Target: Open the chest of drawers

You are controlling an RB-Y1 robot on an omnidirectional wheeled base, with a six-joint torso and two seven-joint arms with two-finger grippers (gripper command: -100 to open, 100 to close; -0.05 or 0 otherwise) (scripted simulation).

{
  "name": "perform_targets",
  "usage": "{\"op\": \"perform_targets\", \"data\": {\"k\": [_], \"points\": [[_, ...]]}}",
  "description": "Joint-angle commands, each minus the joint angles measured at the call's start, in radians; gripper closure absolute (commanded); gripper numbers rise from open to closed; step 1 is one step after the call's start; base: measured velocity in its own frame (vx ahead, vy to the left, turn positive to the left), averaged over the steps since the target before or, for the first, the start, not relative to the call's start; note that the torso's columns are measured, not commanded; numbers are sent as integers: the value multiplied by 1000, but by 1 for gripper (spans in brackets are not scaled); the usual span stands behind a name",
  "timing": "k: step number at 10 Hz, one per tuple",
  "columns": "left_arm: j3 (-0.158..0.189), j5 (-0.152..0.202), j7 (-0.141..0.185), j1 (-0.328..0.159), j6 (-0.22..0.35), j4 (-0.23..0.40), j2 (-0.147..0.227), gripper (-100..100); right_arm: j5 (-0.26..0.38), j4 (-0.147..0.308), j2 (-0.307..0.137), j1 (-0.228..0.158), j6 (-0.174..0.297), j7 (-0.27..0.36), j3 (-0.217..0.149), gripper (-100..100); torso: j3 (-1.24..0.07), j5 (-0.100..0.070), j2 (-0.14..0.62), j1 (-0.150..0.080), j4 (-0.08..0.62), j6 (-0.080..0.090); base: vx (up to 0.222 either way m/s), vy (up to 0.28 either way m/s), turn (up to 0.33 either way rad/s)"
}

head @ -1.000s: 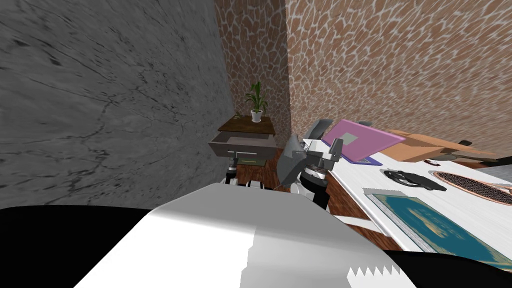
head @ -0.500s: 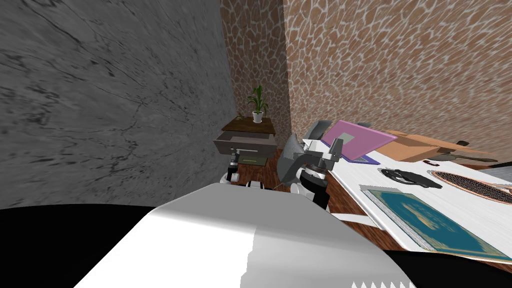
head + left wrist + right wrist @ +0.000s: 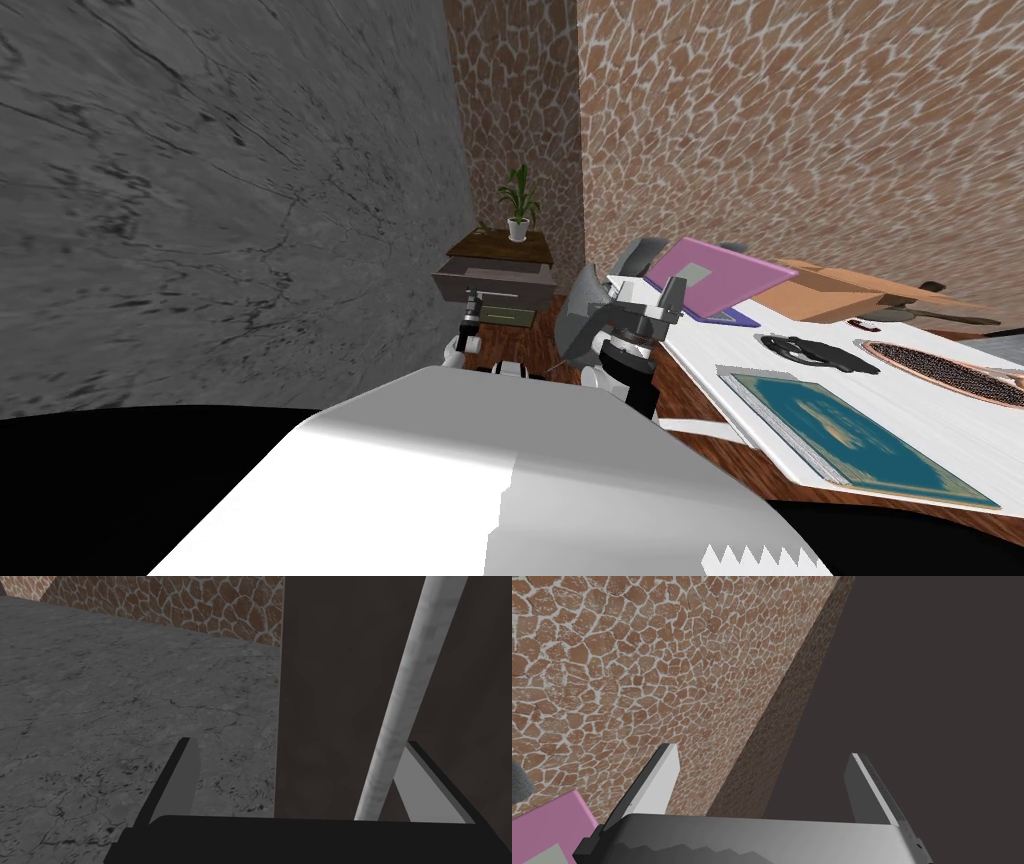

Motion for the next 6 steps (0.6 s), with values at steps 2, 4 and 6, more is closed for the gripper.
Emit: {"op": "perform_targets", "data": {"k": [2,4,6], "points": [[0,0,-1,3,9,7,0,0,0,0,0,0,0,0,0,0,-3,2,-5,1,-4,1,0,0,0],[0,0,-1,6,12,10,0,0,0,0,0,0,0,0,0,0,-4,3,-7,2,-7,1,0,0,0],[0,0,-1,8,13,12,0,0,0,0,0,0,0,0,0,0,-5,3,-9,3,-9,2,0,0,0]]}}
